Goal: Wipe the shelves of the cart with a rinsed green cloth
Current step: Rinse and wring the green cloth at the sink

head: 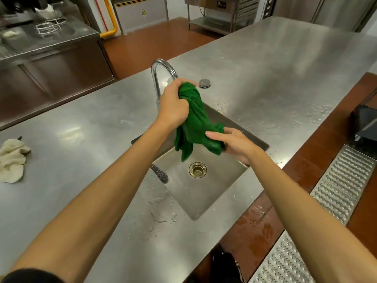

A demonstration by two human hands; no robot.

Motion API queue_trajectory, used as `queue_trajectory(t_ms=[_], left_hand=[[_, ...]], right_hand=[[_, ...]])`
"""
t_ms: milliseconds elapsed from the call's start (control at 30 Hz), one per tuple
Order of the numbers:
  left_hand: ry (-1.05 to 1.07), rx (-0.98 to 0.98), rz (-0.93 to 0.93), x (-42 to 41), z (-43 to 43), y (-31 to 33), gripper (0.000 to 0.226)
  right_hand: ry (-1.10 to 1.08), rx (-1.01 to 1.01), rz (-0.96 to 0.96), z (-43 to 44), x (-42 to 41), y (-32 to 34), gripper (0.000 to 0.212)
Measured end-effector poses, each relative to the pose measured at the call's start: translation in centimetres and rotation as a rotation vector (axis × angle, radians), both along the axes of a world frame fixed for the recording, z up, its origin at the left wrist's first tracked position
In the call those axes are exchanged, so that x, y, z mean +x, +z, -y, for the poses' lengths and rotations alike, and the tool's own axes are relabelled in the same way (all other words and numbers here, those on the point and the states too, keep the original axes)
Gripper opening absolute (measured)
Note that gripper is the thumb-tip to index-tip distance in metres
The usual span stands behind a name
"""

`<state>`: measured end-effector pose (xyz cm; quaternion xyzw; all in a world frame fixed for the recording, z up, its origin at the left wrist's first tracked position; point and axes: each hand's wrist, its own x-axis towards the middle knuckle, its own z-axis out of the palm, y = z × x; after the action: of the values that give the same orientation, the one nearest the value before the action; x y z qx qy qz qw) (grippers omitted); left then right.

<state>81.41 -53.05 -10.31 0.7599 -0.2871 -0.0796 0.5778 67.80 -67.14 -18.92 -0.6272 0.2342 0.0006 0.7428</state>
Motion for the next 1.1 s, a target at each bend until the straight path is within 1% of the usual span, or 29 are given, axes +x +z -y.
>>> queue_trajectory(t_ms=[67,133,200,267,333,367,400,467,533,600,700,767,867,933,967,1000,1100], left_hand=[[0.040,-0.011,-0.044,0.5,1.1,0.1,0.056],[0.051,-0.007,-0.073,1.2,2.2,0.2,0.056],[0.053,-0.002,-0.089,1.7,3.3,0.3,0.057],[0.063,-0.003,-0.105,2.2,4.5,0.5,0.056],[0.077,0.006,-0.105,2.5,5.6,0.5,0.054],[0.081,0.020,-0.098,2.6,6.2,0.5,0.054],[0.084,0.034,-0.093,2.8,6.7,0.4,0.053],[0.095,0.047,-0.089,3.1,7.6,0.2,0.053],[0.112,0.057,-0.091,3.2,8.4,-0.1,0.053],[0.134,0.072,-0.094,3.3,8.9,-0.3,0.055],[0.152,0.059,-0.101,3.1,9.6,-0.5,0.056],[0.161,0.051,-0.104,2.8,9.9,-0.4,0.057],[0.171,0.025,-0.148,2.4,10.1,-0.6,0.058],[0.182,0.015,-0.167,2.2,9.9,-0.7,0.059],[0.186,0.015,-0.176,2.2,9.7,-0.9,0.060],[0.183,0.016,-0.187,2.3,9.5,-1.1,0.061],[0.172,0.009,-0.233,2.9,8.2,-1.9,0.064]], right_hand=[[-0.040,0.103,-0.018,2.3,0.2,-1.4,0.062],[-0.080,0.133,-0.046,4.6,0.7,-2.4,0.069],[-0.103,0.074,-0.110,6.4,1.6,-2.7,0.075],[-0.123,-0.010,-0.199,7.9,2.4,-2.8,0.074],[-0.124,-0.096,-0.224,8.9,3.2,-2.7,0.082],[-0.114,-0.134,-0.208,9.1,3.5,-2.5,0.086],[-0.096,-0.175,-0.178,9.3,3.9,-2.4,0.098],[-0.039,-0.236,-0.088,9.6,4.9,-2.0,0.115],[0.037,-0.283,-0.010,9.6,6.1,-1.5,0.123],[0.109,-0.321,0.025,9.3,7.5,-1.4,0.131],[0.148,-0.356,0.093,8.2,9.1,-2.0,0.138],[0.126,-0.382,0.185,7.3,9.8,-2.5,0.132],[0.009,-0.420,0.245,6.5,10.5,-2.9,0.119],[0.000,-0.434,0.243,6.4,10.9,-3.1,0.100],[-0.001,-0.447,0.211,6.4,11.1,-3.2,0.090],[-0.003,-0.448,0.175,6.4,11.2,-3.2,0.078],[-0.035,-0.382,0.105,6.4,11.5,-3.7,0.033]])
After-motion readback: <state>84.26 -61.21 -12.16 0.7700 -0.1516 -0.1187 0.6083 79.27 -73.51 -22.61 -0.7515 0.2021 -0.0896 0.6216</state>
